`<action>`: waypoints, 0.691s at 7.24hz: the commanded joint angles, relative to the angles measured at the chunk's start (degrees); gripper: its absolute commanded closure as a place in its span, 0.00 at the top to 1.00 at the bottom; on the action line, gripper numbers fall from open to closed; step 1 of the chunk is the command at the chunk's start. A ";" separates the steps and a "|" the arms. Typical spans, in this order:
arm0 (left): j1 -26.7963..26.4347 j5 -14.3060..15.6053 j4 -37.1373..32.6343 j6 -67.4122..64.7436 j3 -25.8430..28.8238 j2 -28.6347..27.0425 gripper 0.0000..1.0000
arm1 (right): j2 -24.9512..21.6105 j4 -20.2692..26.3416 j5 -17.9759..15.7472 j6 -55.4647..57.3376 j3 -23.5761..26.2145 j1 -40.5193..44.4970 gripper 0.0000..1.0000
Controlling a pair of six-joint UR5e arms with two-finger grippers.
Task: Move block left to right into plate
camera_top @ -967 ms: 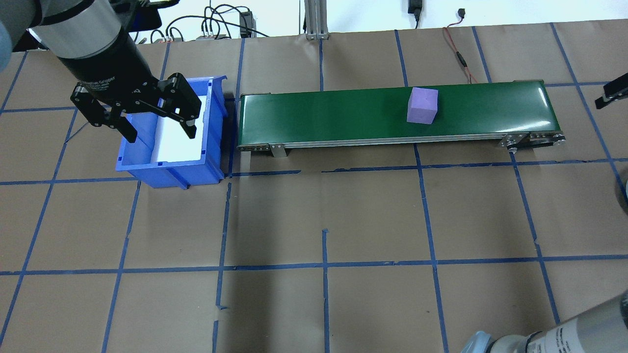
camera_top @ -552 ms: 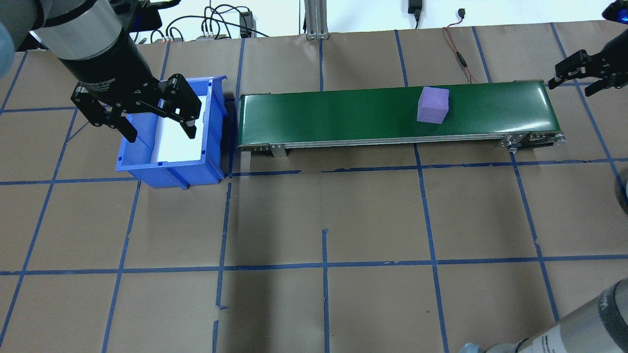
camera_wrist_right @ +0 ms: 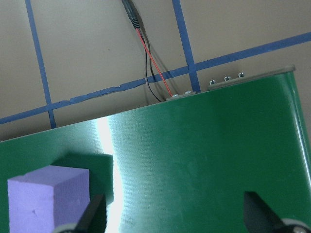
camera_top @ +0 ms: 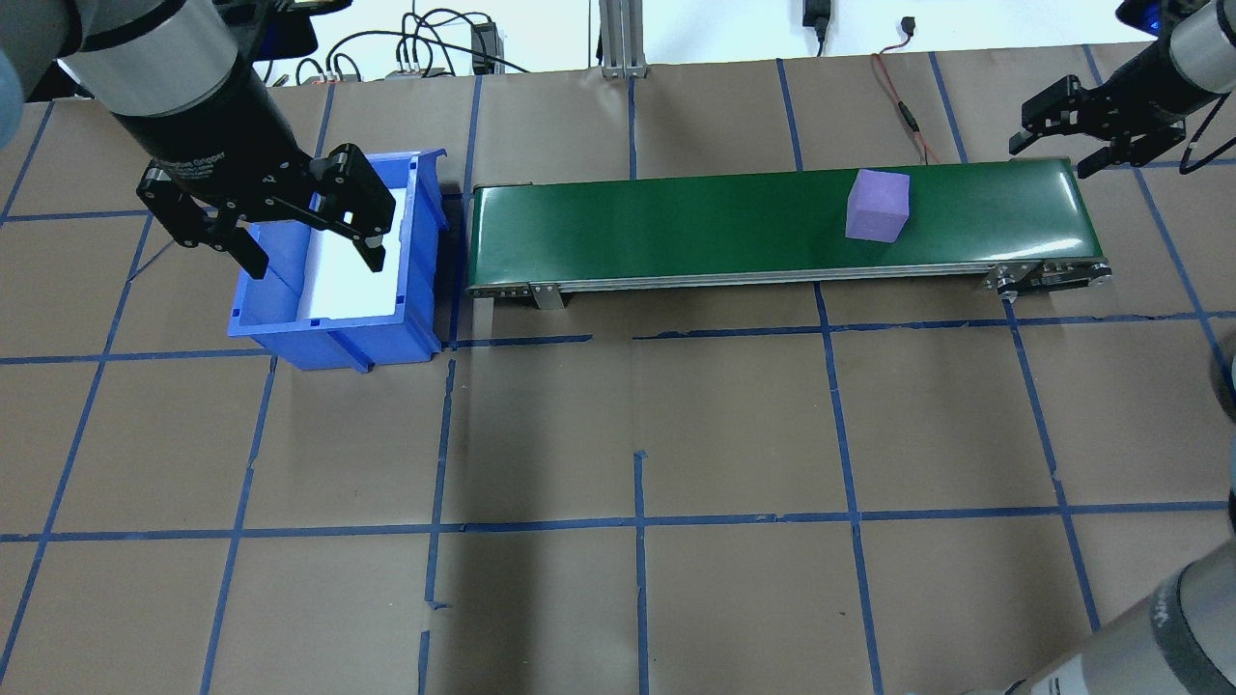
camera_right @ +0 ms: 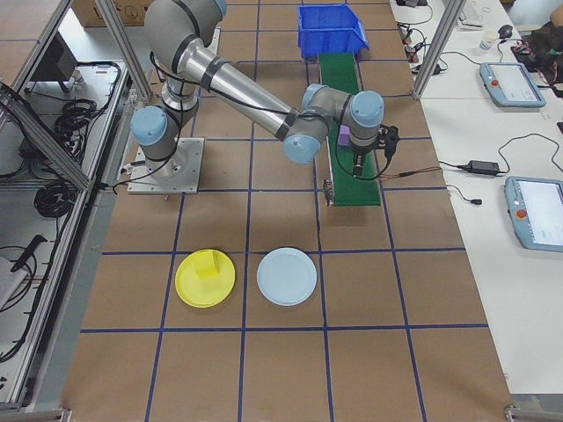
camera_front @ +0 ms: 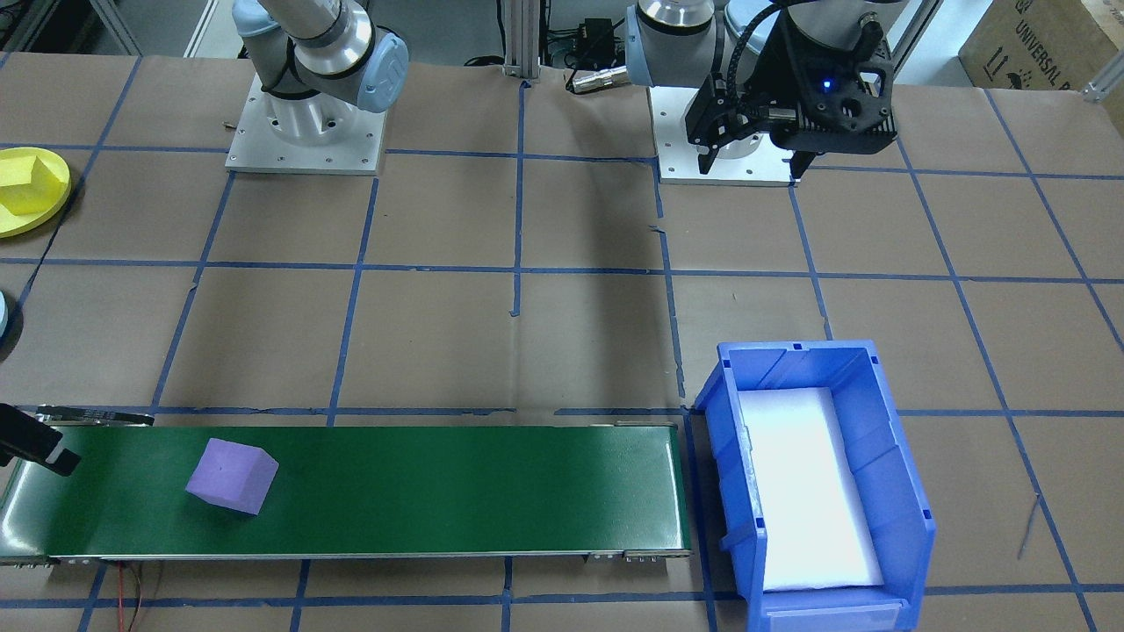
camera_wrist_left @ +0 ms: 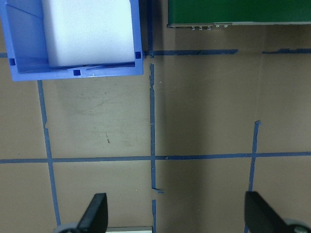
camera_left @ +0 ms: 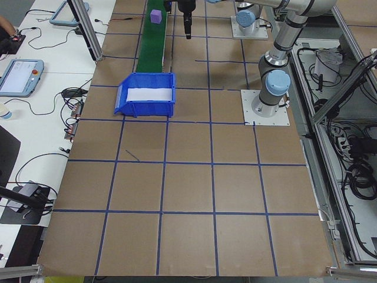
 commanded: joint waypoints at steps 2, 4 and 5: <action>-0.06 0.11 0.02 0.33 0.19 -0.06 1.00 | 0.89 -1.71 1.75 4.72 0.09 1.17 0.98; -0.06 0.11 0.02 0.25 0.37 0.03 1.00 | 1.06 -1.71 1.67 6.05 0.18 1.78 0.99; -0.06 -0.32 -0.07 0.25 0.37 0.11 1.00 | 1.06 -1.71 1.67 6.14 0.18 1.79 0.99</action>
